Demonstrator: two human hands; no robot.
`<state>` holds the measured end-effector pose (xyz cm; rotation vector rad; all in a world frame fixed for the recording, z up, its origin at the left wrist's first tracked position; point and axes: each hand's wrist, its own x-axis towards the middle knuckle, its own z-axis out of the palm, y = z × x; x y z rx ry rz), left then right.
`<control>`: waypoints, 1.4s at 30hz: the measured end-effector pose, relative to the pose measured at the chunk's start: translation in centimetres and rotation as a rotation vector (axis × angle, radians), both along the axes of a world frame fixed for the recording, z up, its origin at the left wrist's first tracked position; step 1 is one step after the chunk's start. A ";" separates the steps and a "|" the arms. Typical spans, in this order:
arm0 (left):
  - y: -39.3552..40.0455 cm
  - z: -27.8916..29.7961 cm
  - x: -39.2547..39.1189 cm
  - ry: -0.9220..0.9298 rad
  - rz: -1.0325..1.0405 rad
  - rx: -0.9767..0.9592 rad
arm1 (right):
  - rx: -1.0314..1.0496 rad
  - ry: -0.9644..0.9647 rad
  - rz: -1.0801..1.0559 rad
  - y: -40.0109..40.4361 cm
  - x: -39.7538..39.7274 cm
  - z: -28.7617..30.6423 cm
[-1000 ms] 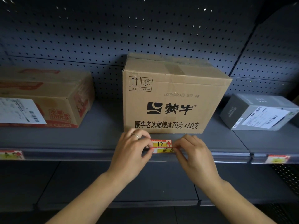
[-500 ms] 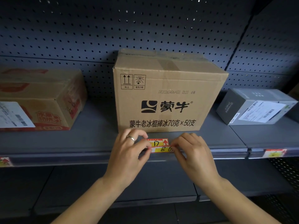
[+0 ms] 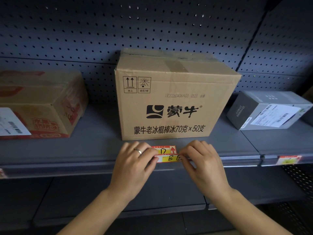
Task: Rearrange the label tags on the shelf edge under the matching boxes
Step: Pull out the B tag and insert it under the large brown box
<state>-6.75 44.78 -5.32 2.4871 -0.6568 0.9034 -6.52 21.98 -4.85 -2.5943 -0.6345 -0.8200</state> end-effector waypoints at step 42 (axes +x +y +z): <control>0.6 -3.7 -1.9 -0.083 0.125 0.085 | -0.031 0.048 0.072 -1.3 -1.0 1.0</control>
